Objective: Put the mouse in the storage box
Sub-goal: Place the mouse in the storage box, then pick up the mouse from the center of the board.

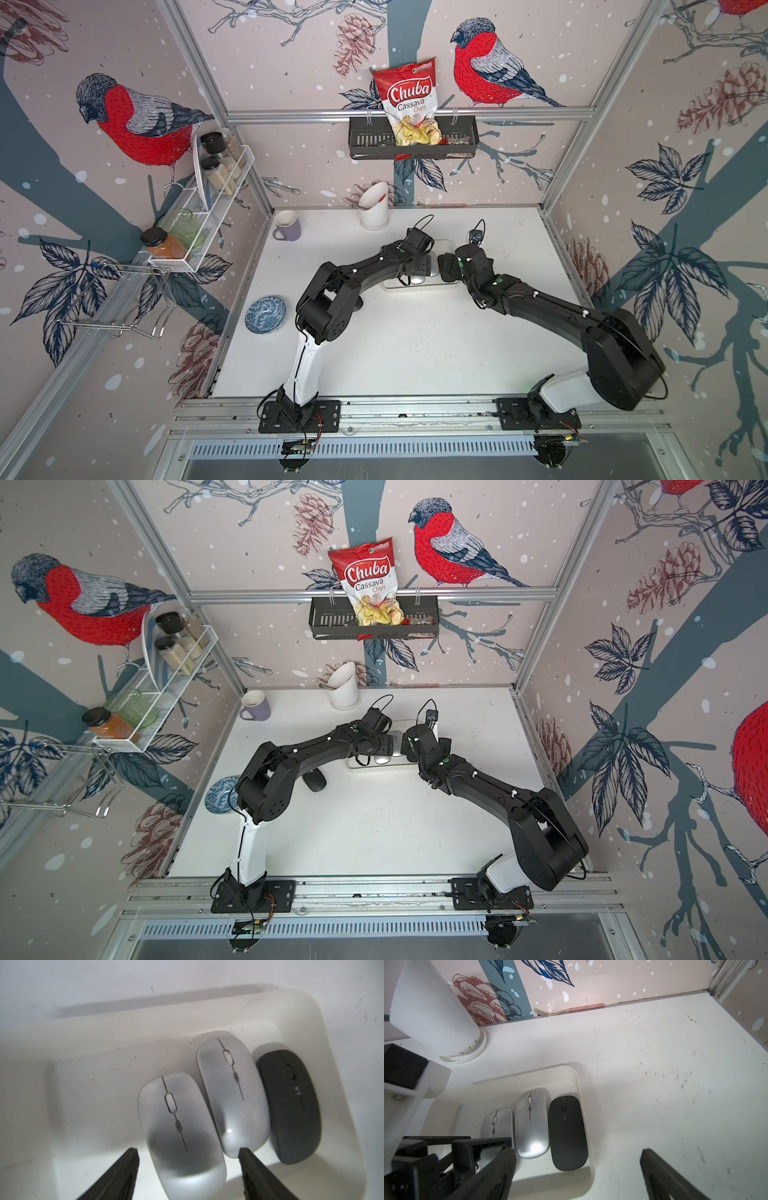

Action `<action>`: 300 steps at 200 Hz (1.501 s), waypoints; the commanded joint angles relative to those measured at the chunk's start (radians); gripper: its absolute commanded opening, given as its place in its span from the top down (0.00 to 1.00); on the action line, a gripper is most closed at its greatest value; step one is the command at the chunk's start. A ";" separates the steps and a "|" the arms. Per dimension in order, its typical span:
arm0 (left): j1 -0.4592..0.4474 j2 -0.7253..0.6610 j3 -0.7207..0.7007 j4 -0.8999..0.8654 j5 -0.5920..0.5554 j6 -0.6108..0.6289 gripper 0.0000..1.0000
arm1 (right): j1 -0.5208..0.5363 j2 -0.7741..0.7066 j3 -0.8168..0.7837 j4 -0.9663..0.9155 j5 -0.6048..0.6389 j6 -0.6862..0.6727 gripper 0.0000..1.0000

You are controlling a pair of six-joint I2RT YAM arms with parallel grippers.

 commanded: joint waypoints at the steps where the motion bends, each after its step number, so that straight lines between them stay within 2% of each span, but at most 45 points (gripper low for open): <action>1: 0.004 -0.088 -0.038 0.030 -0.006 -0.015 0.19 | -0.001 -0.008 -0.006 0.027 -0.001 -0.017 0.02; 45: 0.012 -0.266 -0.168 0.043 -0.067 -0.015 0.17 | 0.000 -0.022 -0.030 0.072 -0.004 -0.059 0.00; 93: 0.062 -0.510 -0.424 0.113 -0.163 -0.050 0.15 | -0.001 -0.060 -0.061 0.114 -0.003 -0.111 0.00; 139: 0.171 -0.748 -0.650 0.106 -0.231 -0.117 0.12 | -0.004 -0.115 -0.139 0.200 -0.022 -0.128 0.00; 170: 0.237 -0.839 -0.772 0.025 -0.274 -0.201 0.07 | 0.029 -0.114 -0.134 0.211 -0.023 -0.188 0.00; 187: 0.284 -0.865 -0.847 0.022 -0.230 -0.250 0.06 | 0.090 -0.107 -0.150 0.279 -0.060 -0.316 0.00; 206: 0.327 -0.868 -0.901 0.032 -0.166 -0.281 0.06 | 0.176 -0.091 -0.138 0.307 -0.048 -0.419 0.00; 219: 0.329 -0.857 -0.917 0.050 -0.162 -0.281 0.05 | 0.202 -0.086 -0.156 0.358 -0.122 -0.462 0.00; 241: 0.341 -0.815 -0.906 0.034 -0.171 -0.288 0.04 | 0.223 -0.070 -0.142 0.378 -0.215 -0.478 0.00; 271: 0.344 -0.761 -0.923 0.145 -0.106 -0.235 0.04 | 0.239 -0.025 -0.120 0.399 -0.213 -0.489 0.00; 300: 0.334 -0.674 -0.847 0.140 -0.071 -0.214 0.04 | 0.251 0.012 -0.078 0.360 -0.173 -0.494 0.00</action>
